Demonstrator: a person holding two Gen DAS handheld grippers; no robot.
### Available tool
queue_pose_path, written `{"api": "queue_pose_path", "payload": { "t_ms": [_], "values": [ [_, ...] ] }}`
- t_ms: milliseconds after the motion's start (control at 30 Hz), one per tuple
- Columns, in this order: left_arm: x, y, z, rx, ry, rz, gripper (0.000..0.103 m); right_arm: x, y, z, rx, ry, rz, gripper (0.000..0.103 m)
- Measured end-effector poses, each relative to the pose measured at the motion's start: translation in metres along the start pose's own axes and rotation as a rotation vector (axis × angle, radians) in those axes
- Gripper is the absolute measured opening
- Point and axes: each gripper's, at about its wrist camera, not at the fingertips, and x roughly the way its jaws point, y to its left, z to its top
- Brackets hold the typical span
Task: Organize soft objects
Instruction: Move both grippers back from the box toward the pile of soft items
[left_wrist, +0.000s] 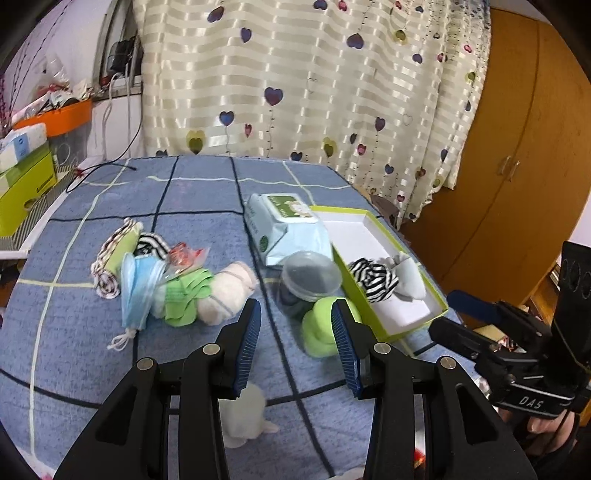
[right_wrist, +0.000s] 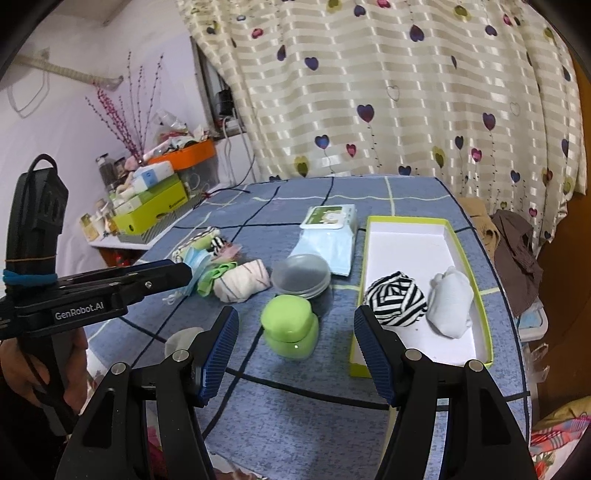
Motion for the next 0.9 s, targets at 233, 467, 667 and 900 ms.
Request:
{"api": "queue_pose_path", "payload": {
  "t_ms": [233,467,667,900],
  "values": [
    [0.002,0.033,-0.007,-0.060,0.017,0.049,0.041,0.016,0.013,0.005,-0.028,0.021,0.031,0.065],
    [0.006,0.062,-0.007,-0.108,0.023,0.089,0.041,0.034,0.027,0.014,-0.058,0.040,0.060,0.065],
    [0.010,0.090,-0.004,-0.156,0.021,0.124,0.041,0.050,0.038,0.022,-0.081,0.054,0.078,0.065],
    [0.024,0.117,-0.001,-0.190,0.043,0.159,0.041,0.067,0.048,0.027,-0.097,0.081,0.090,0.065]
  ]
}}
